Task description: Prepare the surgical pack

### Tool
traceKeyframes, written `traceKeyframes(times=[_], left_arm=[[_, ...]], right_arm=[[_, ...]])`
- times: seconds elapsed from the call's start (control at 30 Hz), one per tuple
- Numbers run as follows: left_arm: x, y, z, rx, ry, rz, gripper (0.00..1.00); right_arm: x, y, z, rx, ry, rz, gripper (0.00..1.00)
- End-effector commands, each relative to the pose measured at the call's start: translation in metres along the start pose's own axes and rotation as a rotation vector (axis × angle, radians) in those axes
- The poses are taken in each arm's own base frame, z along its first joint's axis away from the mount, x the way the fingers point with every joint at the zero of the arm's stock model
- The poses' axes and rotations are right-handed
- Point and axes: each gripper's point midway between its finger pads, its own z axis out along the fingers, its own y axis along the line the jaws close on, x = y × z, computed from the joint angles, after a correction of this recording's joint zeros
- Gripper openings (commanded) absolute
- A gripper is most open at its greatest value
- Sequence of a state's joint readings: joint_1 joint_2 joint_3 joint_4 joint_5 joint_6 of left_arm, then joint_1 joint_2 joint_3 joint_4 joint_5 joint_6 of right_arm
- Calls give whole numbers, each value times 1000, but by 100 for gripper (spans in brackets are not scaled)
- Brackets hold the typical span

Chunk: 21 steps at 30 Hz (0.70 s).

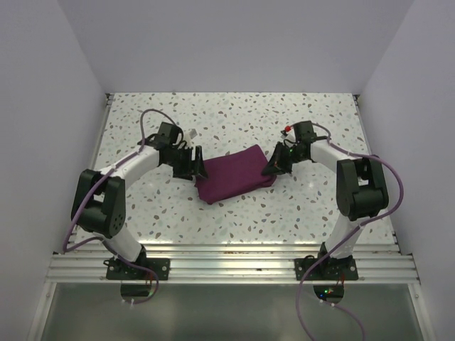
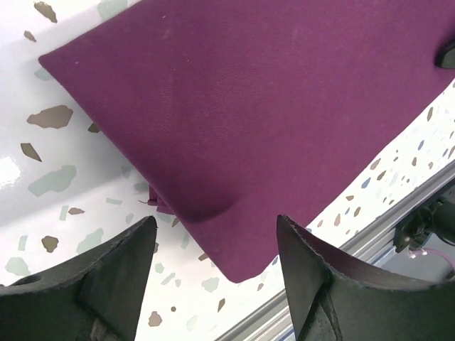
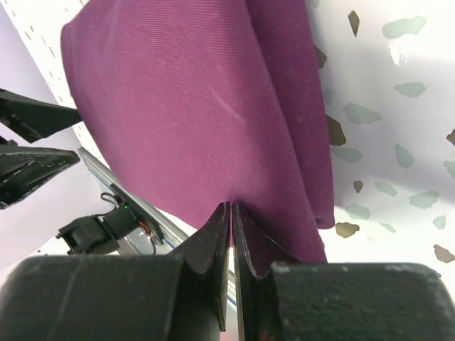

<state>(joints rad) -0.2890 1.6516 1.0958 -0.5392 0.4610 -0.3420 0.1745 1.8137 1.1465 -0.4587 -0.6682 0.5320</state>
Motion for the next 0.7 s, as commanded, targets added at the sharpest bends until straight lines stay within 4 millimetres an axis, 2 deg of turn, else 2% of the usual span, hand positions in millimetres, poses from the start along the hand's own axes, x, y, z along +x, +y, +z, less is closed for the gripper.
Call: traceKeyframes(times=[0.0,0.2,0.27,0.67], left_arm=[[-10,-6,-5,41,-50,-35,74],[1,-3,10,78,-18,-83,75],[0,-8,12,112,-19,-96,75],[3,-4,30,143,25,-129,74]], right_arm=[[-3,-2,4,0,7,-4,8],[0,-6,6,1,20,4,8],[0,-6,7,3,21,5,8],[3,-11,13,2,37,16,7]])
